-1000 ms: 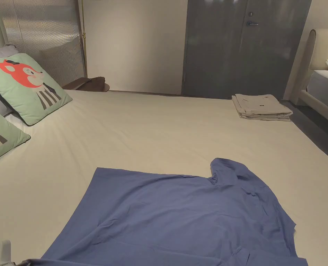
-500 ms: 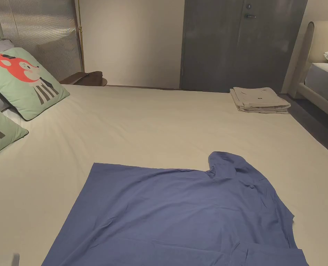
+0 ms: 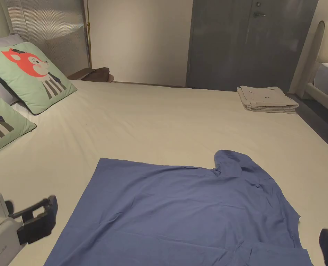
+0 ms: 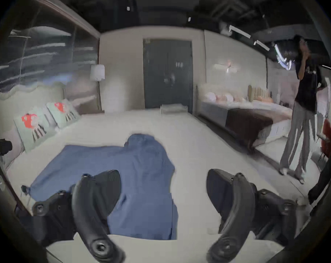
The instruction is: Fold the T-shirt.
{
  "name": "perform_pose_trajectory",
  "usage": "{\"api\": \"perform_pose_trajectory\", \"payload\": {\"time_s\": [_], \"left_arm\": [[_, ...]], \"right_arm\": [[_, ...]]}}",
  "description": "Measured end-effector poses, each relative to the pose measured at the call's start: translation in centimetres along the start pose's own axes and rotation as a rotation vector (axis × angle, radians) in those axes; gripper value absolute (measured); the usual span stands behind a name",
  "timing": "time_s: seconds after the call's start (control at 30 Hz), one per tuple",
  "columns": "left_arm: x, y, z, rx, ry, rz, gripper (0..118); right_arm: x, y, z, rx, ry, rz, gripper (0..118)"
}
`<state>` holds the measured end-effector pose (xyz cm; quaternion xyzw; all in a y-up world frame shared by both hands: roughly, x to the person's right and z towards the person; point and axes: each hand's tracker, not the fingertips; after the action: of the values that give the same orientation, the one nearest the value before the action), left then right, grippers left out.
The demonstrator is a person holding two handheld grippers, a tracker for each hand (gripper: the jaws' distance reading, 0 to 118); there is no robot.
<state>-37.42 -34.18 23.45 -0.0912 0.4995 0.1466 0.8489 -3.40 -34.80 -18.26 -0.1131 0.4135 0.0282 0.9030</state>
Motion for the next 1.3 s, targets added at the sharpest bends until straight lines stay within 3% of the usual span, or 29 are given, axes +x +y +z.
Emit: {"api": "perform_pose_trajectory", "payload": {"time_s": [0.07, 0.1, 0.13, 0.17, 0.47, 0.5, 0.53, 0.6, 0.63, 1.03, 1.07, 1.17, 1.27, 1.3], "left_arm": [[1.1, 0.7, 0.6, 0.035, -0.009, -0.002, 31], [1.5, 0.9, 0.8, 0.044, -0.006, -0.003, 9], [1.8, 1.0, 1.0, 0.062, -0.016, -0.006, 4], [2.1, 1.1, 1.2, 0.066, -0.023, -0.012, 3], [2.3, 0.4, 1.0, 0.004, -0.054, -0.076, 1], [2.1, 0.1, 0.9, 0.004, -0.046, -0.072, 10], [1.8, -0.3, 0.6, -0.024, -0.041, -0.085, 32], [0.6, -1.2, -0.5, -0.117, -0.041, -0.098, 100], [0.1, -1.8, -1.0, -0.169, -0.041, -0.096, 111], [-5.8, -11.1, -4.7, -0.532, 0.001, -0.025, 106], [-6.0, -11.4, -5.0, -0.535, -0.002, -0.018, 101], [-5.9, -11.7, -5.7, -0.547, 0.007, -0.013, 59], [-5.5, -11.6, -5.9, -0.558, -0.006, -0.024, 42], [-5.4, -11.4, -5.8, -0.554, -0.015, -0.031, 26]], "right_arm": [[-0.3, 0.6, -0.1, 0.065, -0.006, -0.013, 49], [-0.6, 0.8, -0.1, 0.082, -0.012, -0.005, 18], [-1.0, 1.0, 0.0, 0.105, -0.024, 0.005, 2], [-1.4, 1.1, 0.0, 0.123, -0.017, 0.007, 0], [-2.1, 0.4, -0.5, 0.092, 0.005, -0.021, 0], [-2.1, 0.3, -0.6, 0.086, 0.004, -0.022, 0], [-2.1, 0.1, -0.7, 0.077, 0.006, -0.019, 0], [-2.2, -0.2, -0.9, 0.065, 0.006, -0.016, 0], [-2.2, -0.3, -1.0, 0.054, 0.009, -0.014, 0], [-1.9, -2.5, -2.4, -0.031, 0.035, -0.019, 0], [-1.9, -2.6, -2.5, -0.036, 0.035, -0.018, 0], [-1.9, -3.1, -2.6, -0.050, 0.037, -0.016, 0], [-1.6, -3.6, -2.7, -0.066, 0.036, -0.023, 0], [-1.6, -3.7, -2.8, -0.071, 0.034, -0.022, 0]]}}
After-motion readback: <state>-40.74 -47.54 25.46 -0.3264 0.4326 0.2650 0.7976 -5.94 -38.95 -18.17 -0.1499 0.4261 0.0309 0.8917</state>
